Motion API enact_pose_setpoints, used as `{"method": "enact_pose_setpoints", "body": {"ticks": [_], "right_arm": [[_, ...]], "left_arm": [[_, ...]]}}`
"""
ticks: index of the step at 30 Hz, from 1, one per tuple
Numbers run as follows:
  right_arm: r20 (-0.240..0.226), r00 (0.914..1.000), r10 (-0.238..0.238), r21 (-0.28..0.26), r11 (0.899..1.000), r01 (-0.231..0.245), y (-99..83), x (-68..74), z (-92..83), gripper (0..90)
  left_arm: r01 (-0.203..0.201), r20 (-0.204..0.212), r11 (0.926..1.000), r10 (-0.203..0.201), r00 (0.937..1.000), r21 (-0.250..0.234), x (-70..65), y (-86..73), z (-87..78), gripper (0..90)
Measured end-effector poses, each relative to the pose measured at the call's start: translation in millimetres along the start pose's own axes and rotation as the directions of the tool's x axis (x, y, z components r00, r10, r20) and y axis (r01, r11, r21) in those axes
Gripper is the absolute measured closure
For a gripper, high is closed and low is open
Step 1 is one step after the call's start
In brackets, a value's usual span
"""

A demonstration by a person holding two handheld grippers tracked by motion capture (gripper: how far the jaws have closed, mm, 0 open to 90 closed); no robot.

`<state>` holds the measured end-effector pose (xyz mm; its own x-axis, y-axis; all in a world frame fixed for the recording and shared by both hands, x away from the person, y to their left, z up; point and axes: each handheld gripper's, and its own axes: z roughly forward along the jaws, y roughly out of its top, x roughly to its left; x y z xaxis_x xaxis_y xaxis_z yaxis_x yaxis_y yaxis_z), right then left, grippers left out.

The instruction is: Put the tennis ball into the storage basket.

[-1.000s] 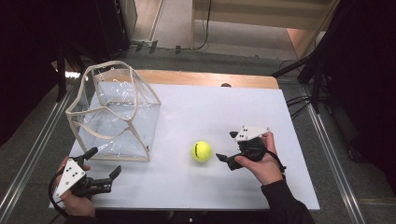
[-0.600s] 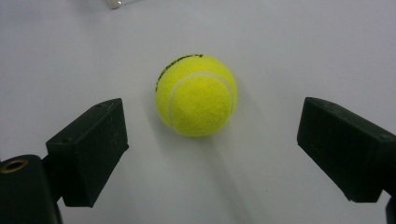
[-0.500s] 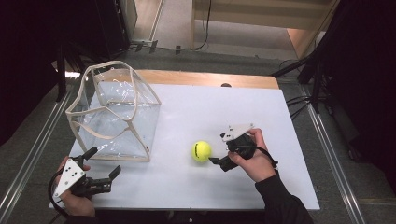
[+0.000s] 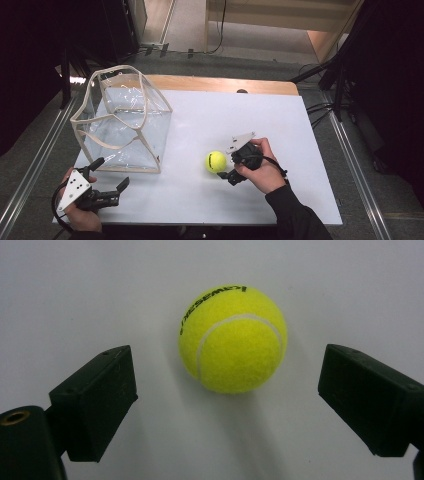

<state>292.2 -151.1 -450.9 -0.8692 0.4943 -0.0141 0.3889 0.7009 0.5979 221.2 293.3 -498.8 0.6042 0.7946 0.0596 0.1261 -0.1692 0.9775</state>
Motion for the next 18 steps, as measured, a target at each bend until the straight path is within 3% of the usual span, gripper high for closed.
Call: {"method": "enact_pose_setpoints", "body": {"ticks": [8,18], "right_arm": [[-0.012,0.9995,0.029,0.061,0.998,-0.028,4.3,-6.2,19.3,7.3],[-0.028,0.9994,0.021,0.089,0.996,-0.019,8.2,-8.9,31.0,10.6]], "left_arm": [[-0.001,0.003,1.0,0.001,1.0,-0.001,0.2,0.1,0.0,0.0],[-0.003,0.005,1.0,0.003,1.0,-0.001,0.5,0.2,0.3,0.0]]}}
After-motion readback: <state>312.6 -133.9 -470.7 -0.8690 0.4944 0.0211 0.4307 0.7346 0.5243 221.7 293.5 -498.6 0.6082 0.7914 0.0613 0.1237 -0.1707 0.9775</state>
